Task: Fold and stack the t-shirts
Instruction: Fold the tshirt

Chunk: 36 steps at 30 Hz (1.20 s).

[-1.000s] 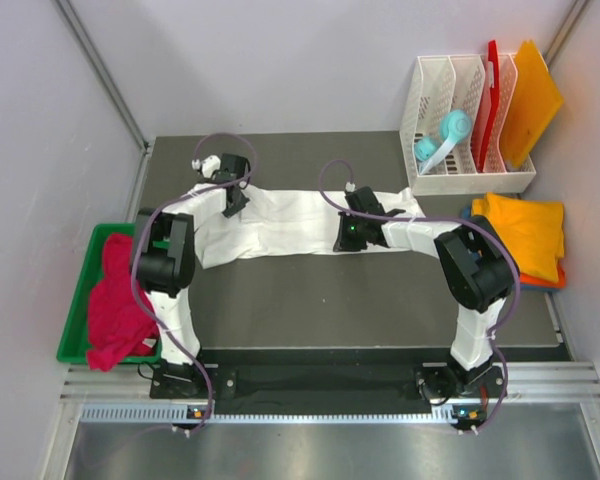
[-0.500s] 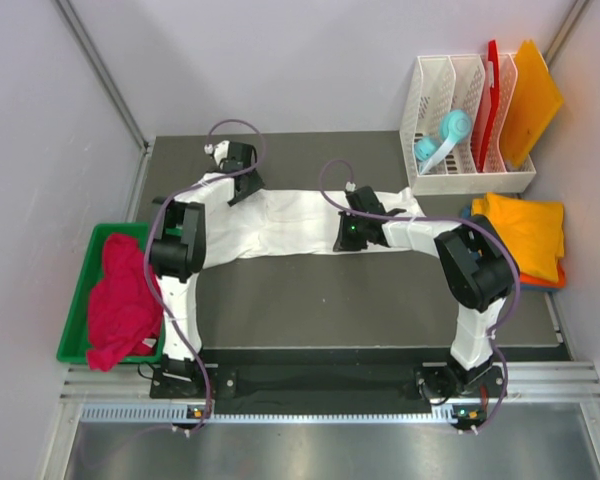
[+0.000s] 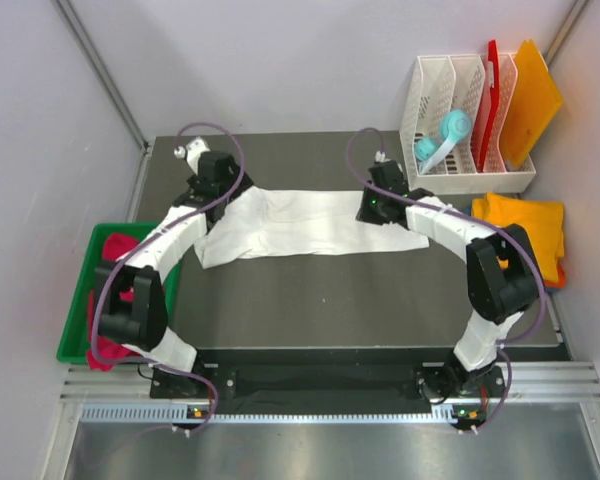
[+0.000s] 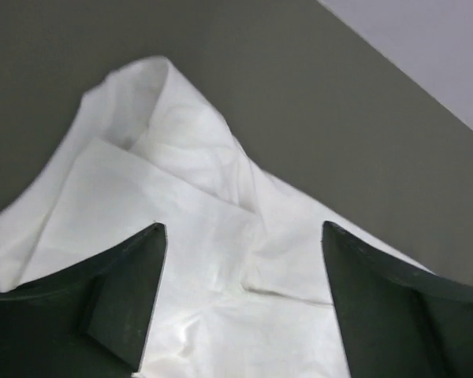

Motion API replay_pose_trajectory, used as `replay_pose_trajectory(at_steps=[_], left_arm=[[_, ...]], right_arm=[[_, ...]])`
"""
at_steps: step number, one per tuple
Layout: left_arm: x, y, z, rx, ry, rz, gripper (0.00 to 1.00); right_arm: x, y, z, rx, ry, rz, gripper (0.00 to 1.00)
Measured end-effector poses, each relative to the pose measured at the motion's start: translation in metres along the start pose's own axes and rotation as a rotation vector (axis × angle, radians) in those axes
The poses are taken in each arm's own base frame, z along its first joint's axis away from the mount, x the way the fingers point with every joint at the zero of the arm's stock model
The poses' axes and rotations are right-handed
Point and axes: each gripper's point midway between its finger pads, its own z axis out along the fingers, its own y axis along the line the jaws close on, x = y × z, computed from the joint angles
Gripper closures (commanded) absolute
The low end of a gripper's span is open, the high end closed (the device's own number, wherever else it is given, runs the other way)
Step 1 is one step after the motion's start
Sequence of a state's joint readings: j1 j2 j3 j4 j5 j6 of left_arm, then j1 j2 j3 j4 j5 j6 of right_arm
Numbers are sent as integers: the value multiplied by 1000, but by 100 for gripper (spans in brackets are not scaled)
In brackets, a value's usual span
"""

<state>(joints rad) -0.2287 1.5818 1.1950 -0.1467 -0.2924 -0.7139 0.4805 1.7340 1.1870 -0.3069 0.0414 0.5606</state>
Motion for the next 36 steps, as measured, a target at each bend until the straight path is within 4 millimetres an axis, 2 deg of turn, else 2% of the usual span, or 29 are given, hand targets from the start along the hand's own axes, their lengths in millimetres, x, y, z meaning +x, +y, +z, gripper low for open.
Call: replay_pose_trajectory(at_steps=[1,2,3,4,5,7,9,11,14,19,23,27,30,32,36], left_arm=[[8,1,-3,4,13,2,57],[22,4,-4,1,40,4,73],[39,11,-3,-14,77,16,100],[55,18,-1,-34,113,23,100],[80,33,0,-66,174,56,100],[117,53,2,-118,267,83,100],[142,74,-1,-164,335,102,100],[156,89,-7,-198,377,110,100],[159,91,-9,-202,388,109,100],[160,86,-12,-187,388,108,100],[166,78,-18,-164,405,116,100],[172,73,-24,-152,425,125,100],[176,77,-26,-167,442,131,100],[179,80,-27,-177,451,133,100],[185,83,-24,-196,467,131,100]], right_arm=[[-11,-4,0,7,-19,10,99],[-24,-11,3,21,-38,30,100],[-35,-20,7,39,-52,49,100],[-45,-30,13,61,-62,66,100],[-53,-41,21,89,-70,82,100],[-59,-63,35,146,-65,99,100],[-57,-78,50,194,-36,98,100],[-56,-82,64,217,-15,87,100],[-61,-84,77,235,2,74,100],[-95,-73,87,217,-46,73,100],[-122,-68,92,196,-93,90,91],[-144,-70,111,195,-114,115,87],[-147,-77,128,207,-102,127,82],[-138,-85,136,226,-73,136,79],[-140,-88,134,226,-69,154,80]])
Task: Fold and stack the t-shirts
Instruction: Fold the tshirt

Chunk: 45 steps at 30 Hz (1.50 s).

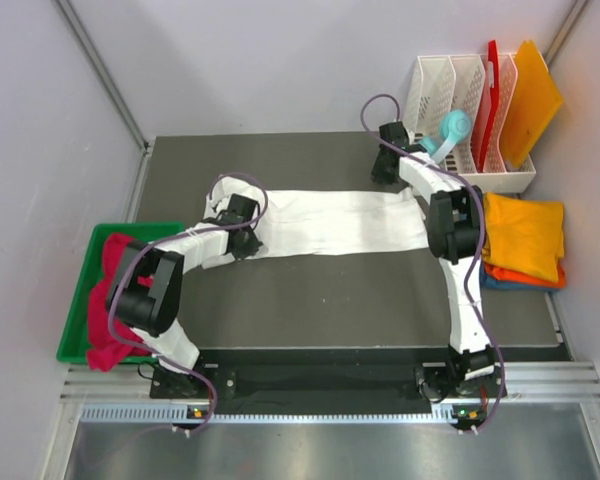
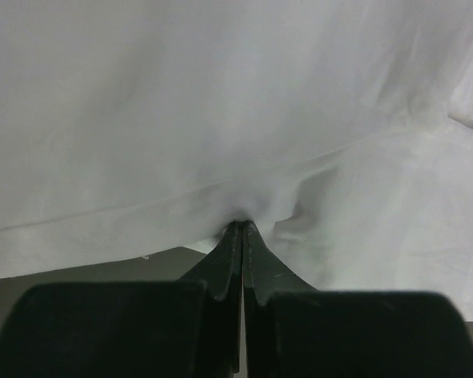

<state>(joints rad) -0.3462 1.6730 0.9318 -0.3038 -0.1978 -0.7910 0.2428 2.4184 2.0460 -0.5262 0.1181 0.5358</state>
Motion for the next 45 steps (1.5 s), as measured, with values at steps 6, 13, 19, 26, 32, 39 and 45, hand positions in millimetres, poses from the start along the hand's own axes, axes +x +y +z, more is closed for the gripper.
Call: replay_pose_trajectory(at_steps=[6,13,19,26,32,39,45], left_arm=[[-2,-3,4,-18,18,-14,100],[-4,-8,11,-59,57,-11,100],[-5,-12,15,-81,90,-10,100],[-6,-13,14,-83,96,-13,100],[-6,-12,16,-108,113,1,100],[-11,-13,18,-164,192,34,100],[-17,-17,20,-193,288,46,100]], right_arm=[[4,-5,1,2,10,21,88],[30,-22,-21,30,64,29,86],[56,-36,-42,64,124,17,85],[66,-48,-51,104,133,-21,85],[68,-49,-52,112,130,-38,85],[92,-58,-71,135,157,-70,86],[122,-59,-92,149,161,-121,86]])
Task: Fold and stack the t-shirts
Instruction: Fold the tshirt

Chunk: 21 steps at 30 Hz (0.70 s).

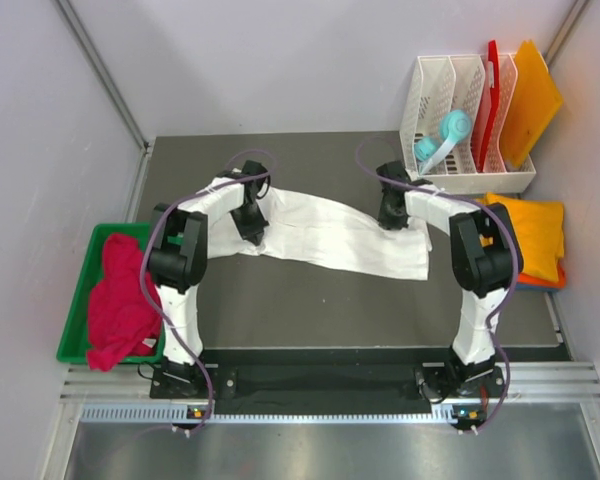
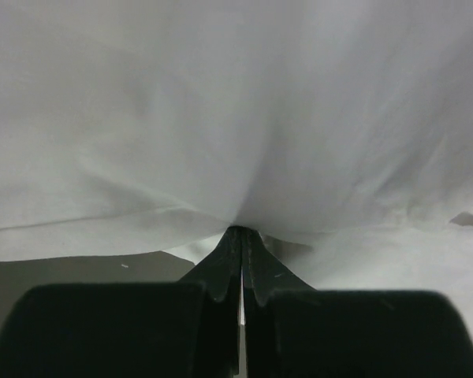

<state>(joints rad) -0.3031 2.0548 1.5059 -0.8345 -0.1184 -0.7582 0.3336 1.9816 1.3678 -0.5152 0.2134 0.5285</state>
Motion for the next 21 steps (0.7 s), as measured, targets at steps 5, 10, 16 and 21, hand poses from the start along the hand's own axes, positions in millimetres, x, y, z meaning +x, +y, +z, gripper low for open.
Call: replay_pose_trajectory(at_steps=[5,10,16,21], left_arm=[[-13,-11,3,-18,31,34,100],[-32,-31,7,-5,33,70,100],[-56,-53,11,34,-2,115,100],[-77,-72,13,81,-53,170,100]], right_arm=[[34,0,-16,-8,10,-24,86],[65,2,-31,-26,22,-35,87],[107,14,-50,-55,46,-73,87],[145,32,-68,-94,81,-129,87]])
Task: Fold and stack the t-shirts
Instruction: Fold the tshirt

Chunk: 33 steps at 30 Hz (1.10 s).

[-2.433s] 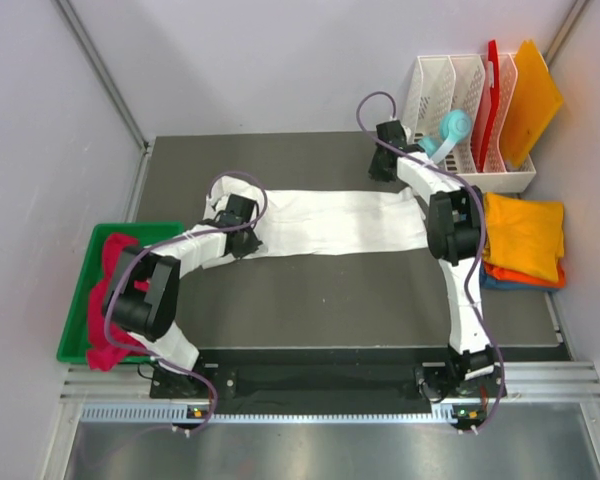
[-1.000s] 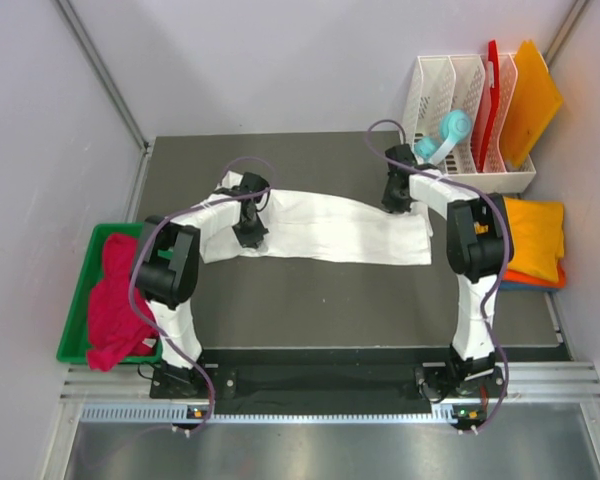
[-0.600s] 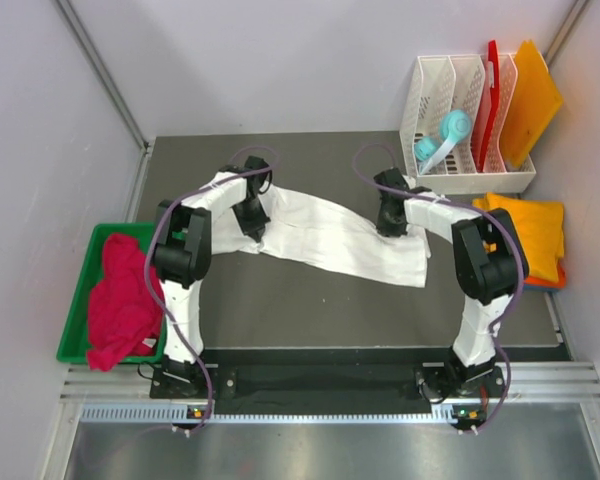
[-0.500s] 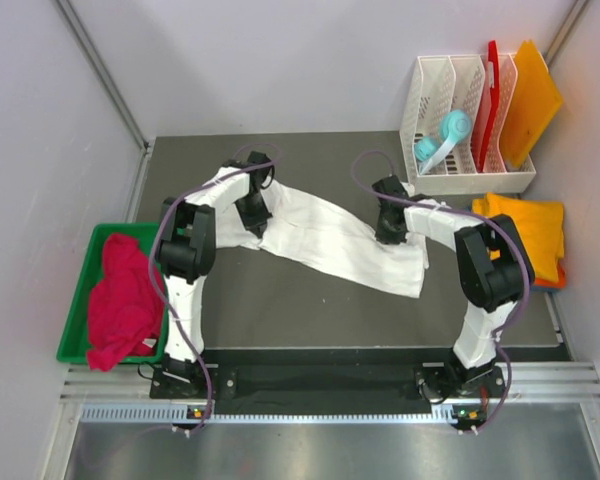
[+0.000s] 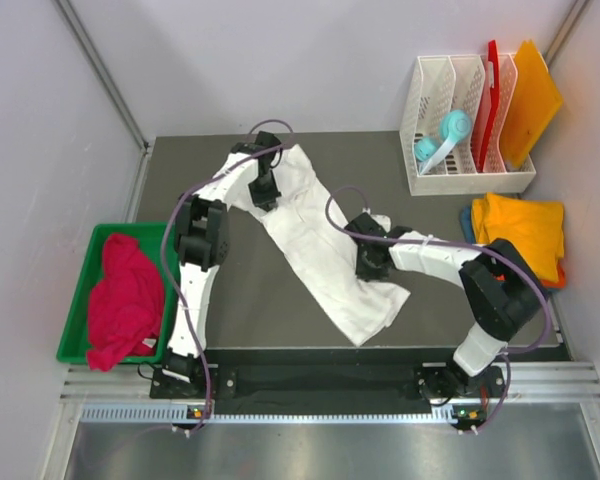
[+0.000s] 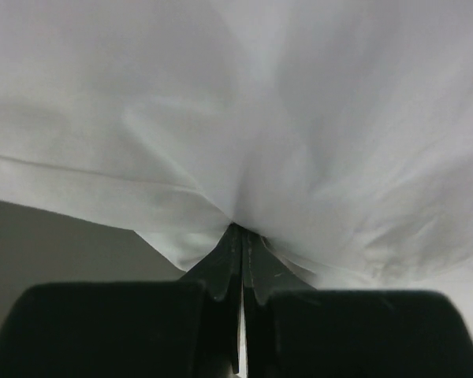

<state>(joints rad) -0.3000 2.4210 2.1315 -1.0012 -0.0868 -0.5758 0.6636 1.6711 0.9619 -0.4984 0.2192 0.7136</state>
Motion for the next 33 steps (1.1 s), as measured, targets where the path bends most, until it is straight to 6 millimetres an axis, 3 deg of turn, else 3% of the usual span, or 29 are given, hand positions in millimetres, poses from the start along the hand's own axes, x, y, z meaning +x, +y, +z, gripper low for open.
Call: replay_pose_trajectory(at_steps=[8,12,16,19,20,23,26,29,30,31,32,33], left_arm=[[-31,-27,7,89,-83,86,97],[-41,-42,9,126,-117,122,96],[-43,-48,11,135,-136,147,94],[-45,-48,10,124,-150,152,75],[-45,-46,10,114,-162,150,58],[-43,-35,2,82,-197,146,22],[-32,-17,-24,61,-225,129,14],[-28,-5,-76,96,-303,91,18],[-27,-2,-101,128,-355,73,23],[-18,3,-145,179,-431,51,25],[-12,0,-167,221,-481,43,33],[-6,-4,-182,265,-530,34,39]], right_arm=[[78,71,-26,-143,143,-153,87],[104,100,-35,-205,214,-207,87],[115,112,-39,-224,260,-229,87],[114,108,-39,-201,260,-231,85],[112,102,-40,-174,249,-234,79],[98,75,-43,-63,187,-239,68],[64,52,-67,0,50,-228,52],[22,47,-109,-63,-139,-196,54],[9,47,-122,-102,-201,-189,68],[-9,49,-140,-166,-292,-179,73],[-16,49,-142,-174,-316,-182,78],[-23,51,-140,-183,-331,-177,95]])
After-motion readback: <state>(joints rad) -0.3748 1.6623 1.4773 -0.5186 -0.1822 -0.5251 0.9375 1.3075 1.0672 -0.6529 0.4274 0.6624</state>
